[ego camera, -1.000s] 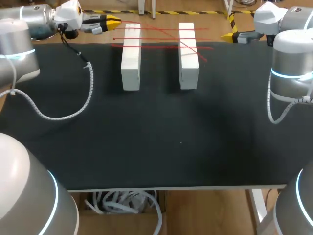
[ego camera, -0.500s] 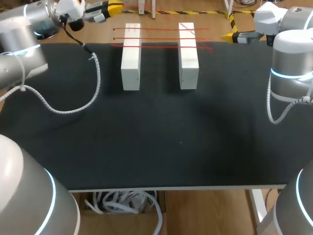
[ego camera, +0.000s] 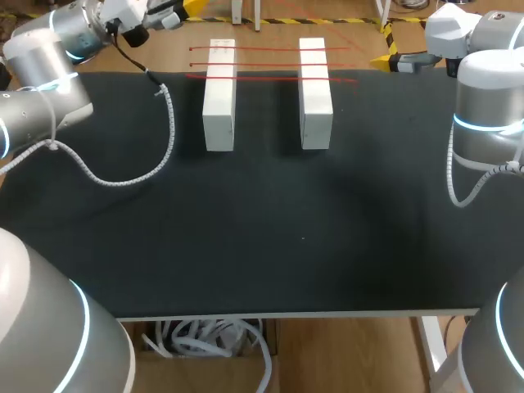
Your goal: Grab the tape and strap the tape.
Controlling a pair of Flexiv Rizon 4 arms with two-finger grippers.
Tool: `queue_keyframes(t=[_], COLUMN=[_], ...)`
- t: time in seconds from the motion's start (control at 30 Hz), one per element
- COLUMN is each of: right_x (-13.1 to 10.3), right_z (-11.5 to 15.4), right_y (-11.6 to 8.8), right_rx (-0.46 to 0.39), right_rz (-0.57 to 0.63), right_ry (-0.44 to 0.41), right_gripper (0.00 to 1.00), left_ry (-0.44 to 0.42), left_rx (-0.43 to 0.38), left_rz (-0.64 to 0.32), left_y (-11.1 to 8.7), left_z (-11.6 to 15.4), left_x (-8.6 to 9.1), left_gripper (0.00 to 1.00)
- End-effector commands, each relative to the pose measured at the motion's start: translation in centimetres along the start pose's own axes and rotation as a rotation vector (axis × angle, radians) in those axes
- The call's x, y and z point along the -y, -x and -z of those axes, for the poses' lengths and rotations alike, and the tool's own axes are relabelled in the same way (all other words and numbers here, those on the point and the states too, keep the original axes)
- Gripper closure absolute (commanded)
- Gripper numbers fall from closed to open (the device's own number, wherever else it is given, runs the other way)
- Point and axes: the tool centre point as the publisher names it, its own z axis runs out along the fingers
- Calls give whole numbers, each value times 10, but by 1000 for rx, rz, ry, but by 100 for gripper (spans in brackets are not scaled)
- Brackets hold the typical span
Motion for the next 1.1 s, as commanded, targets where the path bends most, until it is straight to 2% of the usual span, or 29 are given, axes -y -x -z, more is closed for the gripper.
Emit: queue_keyframes(t=[0.03, 0.47, 1.1], right_x=[0, 0, 0], right_z=[0, 0, 0], right_y=[0, 0, 0], right_rx=[0, 0, 0], right_rz=[0, 0, 0], right_ry=[0, 0, 0], right_gripper=[0, 0, 0], left_ry=[28, 5, -22], left_rx=[20, -39, -21], left_rz=[-11, 6, -1], left_y=[-6, -13, -21], left_z=[-9, -16, -24], left_x=[2, 1, 2], left_gripper=[100, 100, 100])
